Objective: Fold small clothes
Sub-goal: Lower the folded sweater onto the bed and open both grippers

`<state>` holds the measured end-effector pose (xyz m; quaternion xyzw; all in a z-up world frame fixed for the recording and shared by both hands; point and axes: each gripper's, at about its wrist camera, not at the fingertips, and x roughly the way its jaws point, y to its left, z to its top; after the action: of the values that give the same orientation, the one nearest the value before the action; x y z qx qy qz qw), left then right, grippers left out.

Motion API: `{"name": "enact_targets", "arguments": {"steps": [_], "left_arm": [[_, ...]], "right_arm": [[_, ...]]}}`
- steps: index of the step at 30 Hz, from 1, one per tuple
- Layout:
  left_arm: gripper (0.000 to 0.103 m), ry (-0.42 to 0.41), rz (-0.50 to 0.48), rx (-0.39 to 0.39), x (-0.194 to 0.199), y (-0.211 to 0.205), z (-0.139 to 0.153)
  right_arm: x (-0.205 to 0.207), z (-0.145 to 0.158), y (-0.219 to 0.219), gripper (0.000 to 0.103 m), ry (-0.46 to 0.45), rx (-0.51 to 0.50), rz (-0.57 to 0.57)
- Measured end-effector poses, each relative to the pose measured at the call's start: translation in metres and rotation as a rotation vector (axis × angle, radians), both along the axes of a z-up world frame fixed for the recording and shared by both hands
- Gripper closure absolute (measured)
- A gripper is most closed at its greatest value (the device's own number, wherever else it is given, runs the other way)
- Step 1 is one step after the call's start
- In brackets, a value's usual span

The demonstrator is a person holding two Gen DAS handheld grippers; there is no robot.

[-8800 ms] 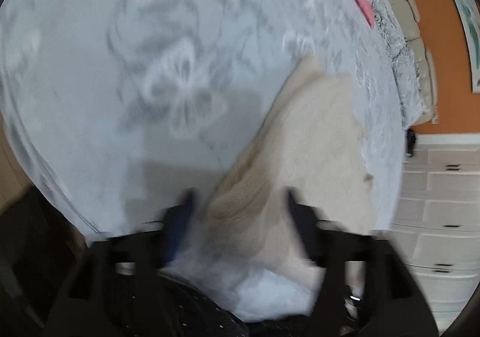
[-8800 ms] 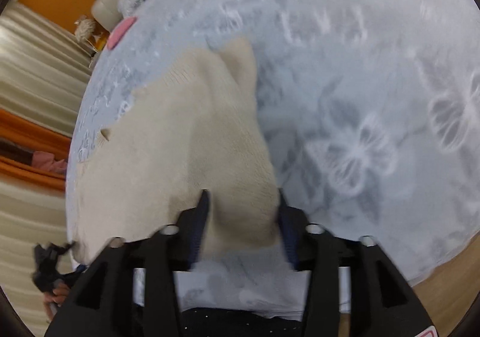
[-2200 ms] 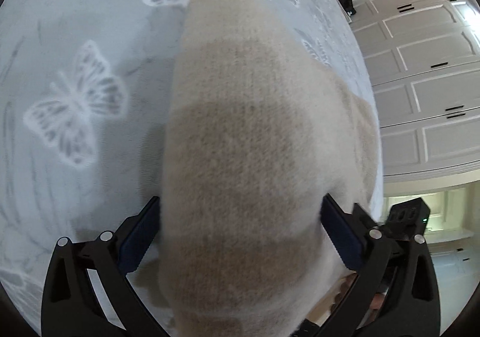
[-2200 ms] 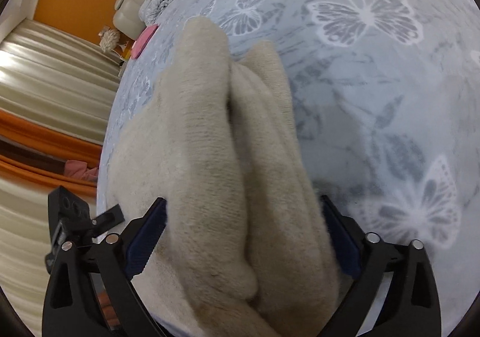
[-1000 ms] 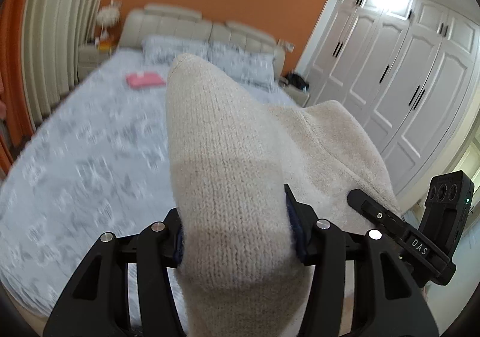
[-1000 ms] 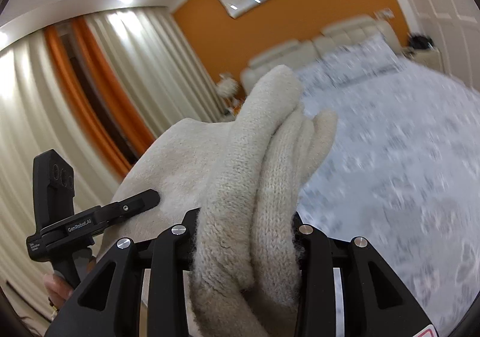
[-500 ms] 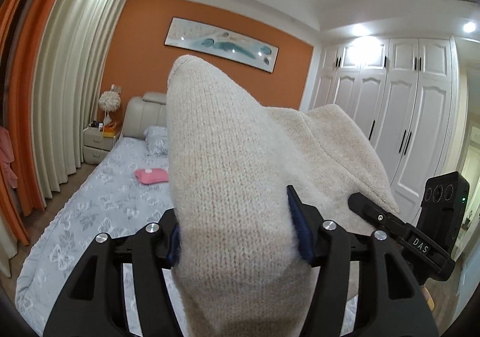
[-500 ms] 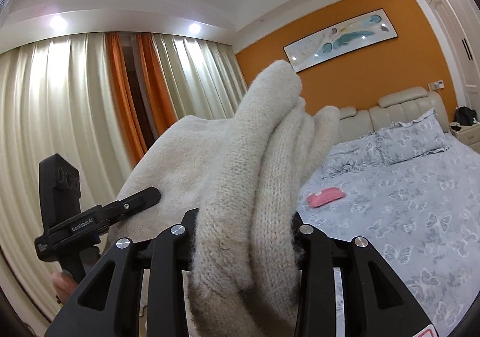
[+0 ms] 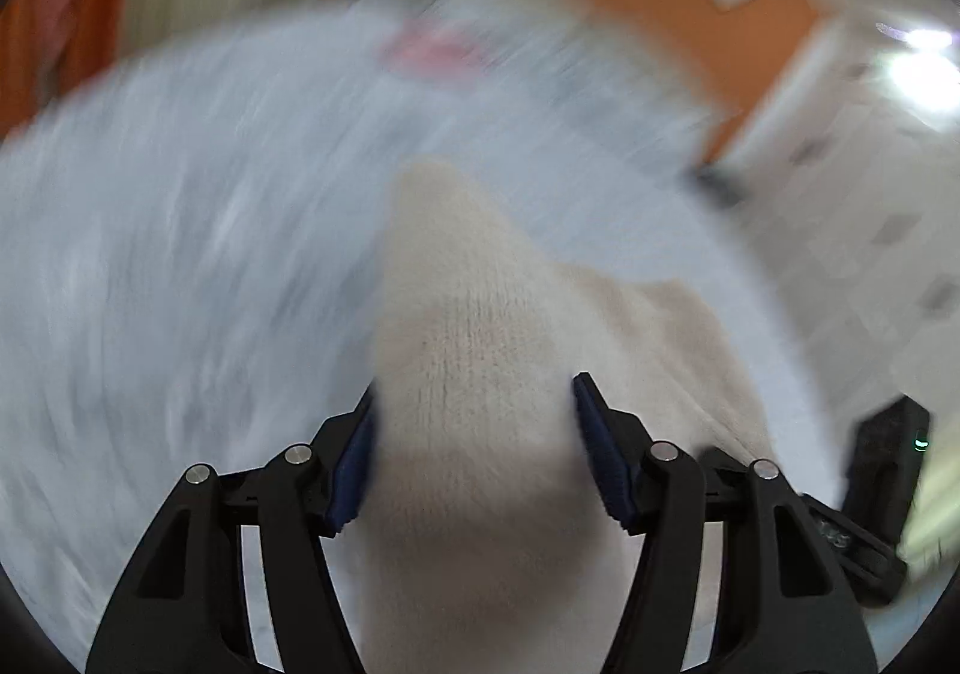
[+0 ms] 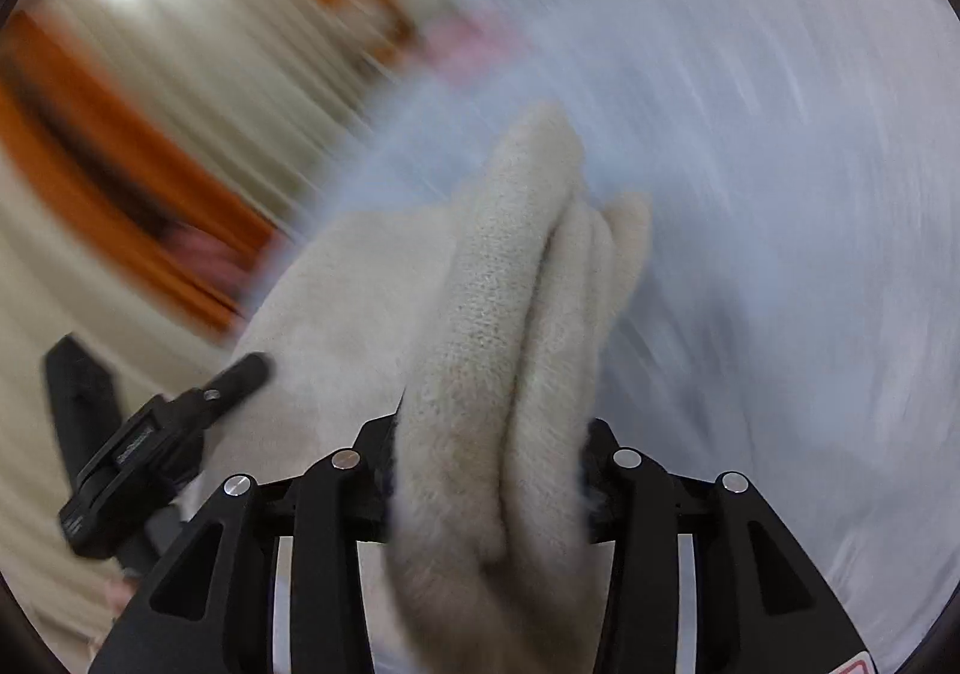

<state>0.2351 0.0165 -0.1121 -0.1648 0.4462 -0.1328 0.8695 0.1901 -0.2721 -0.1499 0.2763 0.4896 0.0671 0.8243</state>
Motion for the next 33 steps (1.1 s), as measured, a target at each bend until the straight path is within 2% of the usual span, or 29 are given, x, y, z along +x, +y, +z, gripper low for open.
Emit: {"name": "enact_targets", "arguments": {"steps": [1,2,3,4,6,7,8,10,11,12,14,15,17,18,20,22,24,26,29,32,33], "left_arm": [[0.045,0.074,0.031,0.051,0.002,0.002,-0.027],[0.041,0.016,0.044,-0.033,-0.008,0.014,-0.028],[0.038,-0.009,0.059,-0.066,-0.016,0.021,-0.021],[0.039,-0.011,0.063,-0.047,-0.019,0.022,-0.016],[0.036,-0.061,0.062,0.026,-0.031,0.020,0.004],[0.033,-0.107,0.066,0.049,-0.038,0.018,0.016],[0.030,-0.150,0.080,0.065,-0.043,0.014,0.026],[0.025,-0.197,0.070,0.046,-0.052,0.008,0.032],[0.023,-0.200,0.051,0.048,-0.052,0.003,0.030],[0.023,-0.189,0.031,0.066,-0.051,-0.003,0.024],[0.023,-0.133,0.003,0.137,-0.046,-0.015,0.002],[0.023,-0.100,-0.005,0.182,-0.044,-0.020,-0.011],[0.022,-0.092,-0.016,0.225,-0.042,-0.026,-0.014],[0.022,-0.109,-0.015,0.233,-0.044,-0.028,-0.012],[0.021,-0.129,-0.019,0.260,-0.049,-0.029,-0.006],[0.021,-0.115,-0.020,0.273,-0.055,-0.028,-0.002],[0.013,-0.106,-0.015,0.293,-0.064,-0.027,0.004],[0.011,-0.127,-0.004,0.344,-0.077,-0.028,0.020],[0.005,-0.149,0.015,0.397,-0.100,-0.022,0.045],[0.005,-0.157,0.010,0.413,-0.119,-0.015,0.060],[0.005,-0.165,0.006,0.427,-0.129,-0.013,0.064]], "right_arm": [[-0.003,-0.011,-0.005,0.062,0.012,0.031,-0.015],[-0.018,-0.008,-0.014,0.059,-0.078,0.102,-0.038],[-0.026,0.002,-0.017,0.059,-0.117,0.068,-0.048],[-0.034,0.020,-0.015,0.059,-0.158,-0.030,-0.045],[-0.044,0.048,-0.011,0.059,-0.258,-0.116,-0.039],[-0.047,0.059,-0.009,0.061,-0.295,-0.123,-0.036],[-0.047,0.066,-0.007,0.071,-0.317,-0.102,-0.036],[-0.041,0.066,-0.001,0.088,-0.314,-0.050,-0.007],[-0.033,0.059,0.005,0.097,-0.284,-0.050,0.028],[-0.031,0.051,0.009,0.099,-0.250,-0.077,0.051],[-0.022,0.011,0.013,0.103,-0.138,-0.143,0.073],[-0.024,0.001,0.008,0.103,-0.126,-0.113,0.053],[-0.030,0.017,0.002,0.103,-0.147,-0.100,0.017],[-0.037,0.033,0.005,0.103,-0.188,-0.147,0.011],[-0.051,0.055,0.014,0.099,-0.238,-0.223,0.013],[-0.068,0.066,0.021,0.095,-0.256,-0.292,0.011],[-0.085,0.070,0.028,0.090,-0.250,-0.363,0.009],[-0.092,0.069,0.030,0.063,-0.226,-0.425,0.001],[-0.123,0.080,0.029,0.041,-0.228,-0.466,-0.022],[-0.150,0.090,0.027,0.031,-0.239,-0.500,-0.042],[-0.159,0.092,0.028,0.030,-0.239,-0.512,-0.047]]}}
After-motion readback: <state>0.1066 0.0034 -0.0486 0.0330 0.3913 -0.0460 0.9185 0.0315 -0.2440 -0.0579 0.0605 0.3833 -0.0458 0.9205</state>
